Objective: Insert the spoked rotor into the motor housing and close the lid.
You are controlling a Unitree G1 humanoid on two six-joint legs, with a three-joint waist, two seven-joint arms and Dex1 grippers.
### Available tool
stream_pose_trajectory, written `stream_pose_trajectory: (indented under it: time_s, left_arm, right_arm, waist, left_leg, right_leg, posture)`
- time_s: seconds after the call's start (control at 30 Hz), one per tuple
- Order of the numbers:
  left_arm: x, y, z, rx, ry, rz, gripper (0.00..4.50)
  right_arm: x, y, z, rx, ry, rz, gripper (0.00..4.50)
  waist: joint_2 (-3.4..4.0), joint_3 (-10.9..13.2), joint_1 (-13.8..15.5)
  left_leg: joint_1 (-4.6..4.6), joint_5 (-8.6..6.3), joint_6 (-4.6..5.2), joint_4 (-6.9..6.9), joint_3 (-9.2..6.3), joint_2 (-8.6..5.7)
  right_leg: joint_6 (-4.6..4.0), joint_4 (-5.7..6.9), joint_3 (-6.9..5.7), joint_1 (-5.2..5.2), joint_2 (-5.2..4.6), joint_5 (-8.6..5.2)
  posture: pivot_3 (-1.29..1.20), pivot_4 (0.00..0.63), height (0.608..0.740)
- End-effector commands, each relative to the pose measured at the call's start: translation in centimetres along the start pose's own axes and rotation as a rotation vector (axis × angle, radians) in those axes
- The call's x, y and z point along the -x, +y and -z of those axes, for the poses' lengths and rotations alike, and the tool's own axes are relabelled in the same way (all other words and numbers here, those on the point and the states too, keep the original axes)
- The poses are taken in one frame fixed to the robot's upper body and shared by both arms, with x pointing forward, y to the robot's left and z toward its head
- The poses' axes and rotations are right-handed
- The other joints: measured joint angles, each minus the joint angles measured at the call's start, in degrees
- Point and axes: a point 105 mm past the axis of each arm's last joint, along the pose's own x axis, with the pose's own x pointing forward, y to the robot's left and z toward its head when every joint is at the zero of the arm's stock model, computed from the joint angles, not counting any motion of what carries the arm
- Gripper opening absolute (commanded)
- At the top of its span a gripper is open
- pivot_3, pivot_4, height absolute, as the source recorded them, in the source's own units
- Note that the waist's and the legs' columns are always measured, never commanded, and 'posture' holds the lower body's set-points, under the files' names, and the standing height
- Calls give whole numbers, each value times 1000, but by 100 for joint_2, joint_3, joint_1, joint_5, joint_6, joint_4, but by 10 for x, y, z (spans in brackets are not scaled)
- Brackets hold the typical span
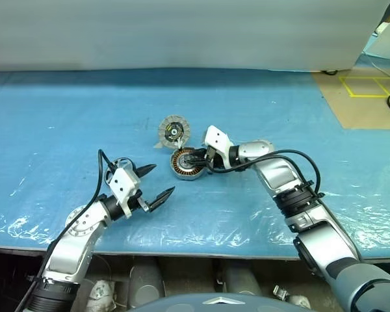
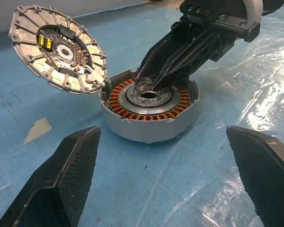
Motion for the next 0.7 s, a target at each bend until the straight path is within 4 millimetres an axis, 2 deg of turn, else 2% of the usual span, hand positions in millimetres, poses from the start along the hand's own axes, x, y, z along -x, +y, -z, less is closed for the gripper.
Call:
stream_pose_trajectory:
  time_s: [0.03,0.7]
  left_arm:
    - [2,2,-11,-34,-36,-9,4500]
    - [2,3,-8,-36,-32,-10,4500]
  right_arm:
    - [1,1,-3,24,-9,-8,673]
    - [-3,4,0,30,8,-18,673]
  waist:
    - [0,0,0]
    - [0,0,0]
  left_leg:
    - [0,0,0,0,0,0]
    - [1,0,0,0,0,0]
  right_leg:
    - [0,0,0,0,0,0]
    - [0,1,0,1,0,0]
  posture:
    - [0,150,740]
    - [0,150,740]
